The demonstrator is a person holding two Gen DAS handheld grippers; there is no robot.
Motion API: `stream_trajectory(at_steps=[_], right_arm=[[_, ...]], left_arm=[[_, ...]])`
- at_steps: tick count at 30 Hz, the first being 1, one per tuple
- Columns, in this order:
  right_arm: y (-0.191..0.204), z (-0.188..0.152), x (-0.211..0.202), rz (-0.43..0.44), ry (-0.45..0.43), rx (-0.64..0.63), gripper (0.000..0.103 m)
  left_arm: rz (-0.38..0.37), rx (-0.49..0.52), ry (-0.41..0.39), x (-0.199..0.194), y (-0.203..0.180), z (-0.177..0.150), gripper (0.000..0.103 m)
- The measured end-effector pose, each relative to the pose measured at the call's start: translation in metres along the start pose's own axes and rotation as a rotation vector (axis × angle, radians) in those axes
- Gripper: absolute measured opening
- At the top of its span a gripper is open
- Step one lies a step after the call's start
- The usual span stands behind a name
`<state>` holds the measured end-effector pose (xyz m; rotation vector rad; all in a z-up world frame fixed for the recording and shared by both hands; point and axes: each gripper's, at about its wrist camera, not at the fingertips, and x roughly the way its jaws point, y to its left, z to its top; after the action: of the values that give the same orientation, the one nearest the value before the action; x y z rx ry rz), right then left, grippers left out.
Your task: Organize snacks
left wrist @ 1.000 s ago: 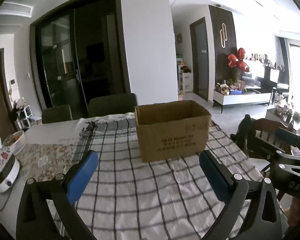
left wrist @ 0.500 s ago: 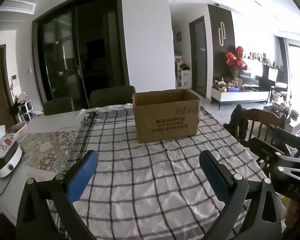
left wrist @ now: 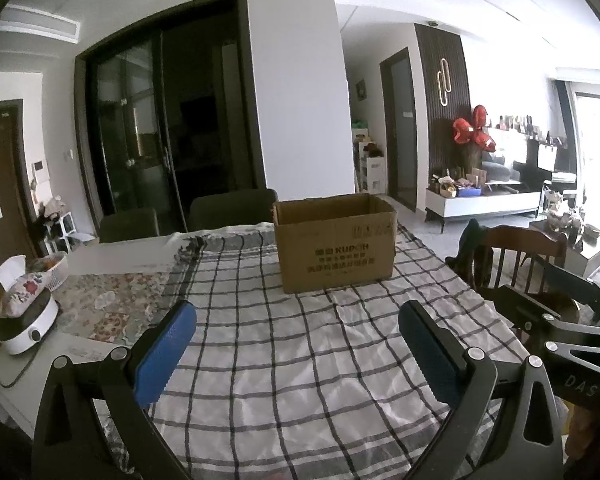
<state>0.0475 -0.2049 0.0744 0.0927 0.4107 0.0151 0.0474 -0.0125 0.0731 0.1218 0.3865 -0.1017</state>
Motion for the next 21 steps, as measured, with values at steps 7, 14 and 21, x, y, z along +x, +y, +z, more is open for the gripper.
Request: stream_trajectory(at_steps=[7,14,21], right_arm=[[-0.0008,-0.0024,-0.0036,0.001,-0.007,0.004,0.086],[-0.002,-0.0029,-0.0104,-0.003,-0.024,0.004,0.086],[-0.003,-0.0032,-0.0116,-0.003,-0.02,0.005,0.086]], left_arm=[[0.003,-0.007,-0.01,-0.0069,-0.0017,-0.0015,0.103],[0.002,-0.014,-0.008,-0.0087,-0.0018,-0.0022,0.103],[0.0,-0.019,0.013,-0.0035,-0.0029,-0.0052,0.103]])
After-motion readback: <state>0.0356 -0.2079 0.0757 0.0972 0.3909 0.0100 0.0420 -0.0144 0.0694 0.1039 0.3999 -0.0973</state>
